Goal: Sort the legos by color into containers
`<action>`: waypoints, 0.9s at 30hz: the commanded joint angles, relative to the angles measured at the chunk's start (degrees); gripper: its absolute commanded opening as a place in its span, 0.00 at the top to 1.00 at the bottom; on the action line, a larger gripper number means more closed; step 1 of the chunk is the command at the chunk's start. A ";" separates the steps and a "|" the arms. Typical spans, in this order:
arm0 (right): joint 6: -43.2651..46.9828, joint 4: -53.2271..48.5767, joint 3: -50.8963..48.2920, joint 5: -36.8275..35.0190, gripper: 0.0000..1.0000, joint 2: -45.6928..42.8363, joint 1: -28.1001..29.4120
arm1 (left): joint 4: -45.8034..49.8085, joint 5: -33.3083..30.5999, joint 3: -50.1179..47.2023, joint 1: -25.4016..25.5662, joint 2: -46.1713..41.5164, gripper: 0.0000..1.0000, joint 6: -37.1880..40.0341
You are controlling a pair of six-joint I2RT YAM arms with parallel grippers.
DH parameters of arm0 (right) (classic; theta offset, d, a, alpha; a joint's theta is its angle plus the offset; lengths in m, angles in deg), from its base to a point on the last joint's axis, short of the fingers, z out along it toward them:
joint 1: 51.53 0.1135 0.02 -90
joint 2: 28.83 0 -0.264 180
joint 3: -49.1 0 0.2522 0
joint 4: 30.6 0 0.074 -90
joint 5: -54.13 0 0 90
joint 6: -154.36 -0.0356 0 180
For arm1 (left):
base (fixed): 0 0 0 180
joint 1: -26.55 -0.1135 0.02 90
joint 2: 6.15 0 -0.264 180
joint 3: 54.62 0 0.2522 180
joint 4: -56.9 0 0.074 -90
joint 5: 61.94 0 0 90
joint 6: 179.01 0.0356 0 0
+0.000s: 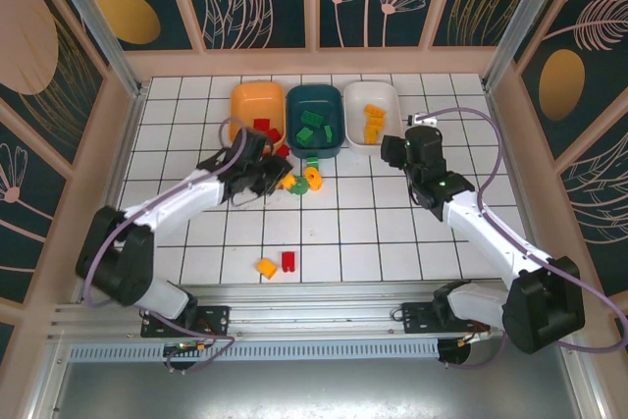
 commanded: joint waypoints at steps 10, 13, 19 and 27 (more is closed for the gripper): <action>-5.30 0.35 -5.95 0.98 0.33 -5.69 -5.31 | -3.64 3.15 42.23 6.07 33.74 0.66 14.80; -5.20 0.92 -6.94 1.42 0.33 -6.59 -5.79 | -2.02 3.06 50.85 7.33 40.31 0.66 17.69; -4.53 1.75 -7.91 2.76 0.33 -7.73 -6.25 | -0.74 2.56 61.60 7.55 48.97 0.66 18.93; -3.82 1.75 -8.14 4.24 0.32 -7.55 -6.38 | 4.32 1.44 72.14 7.55 56.65 0.54 19.69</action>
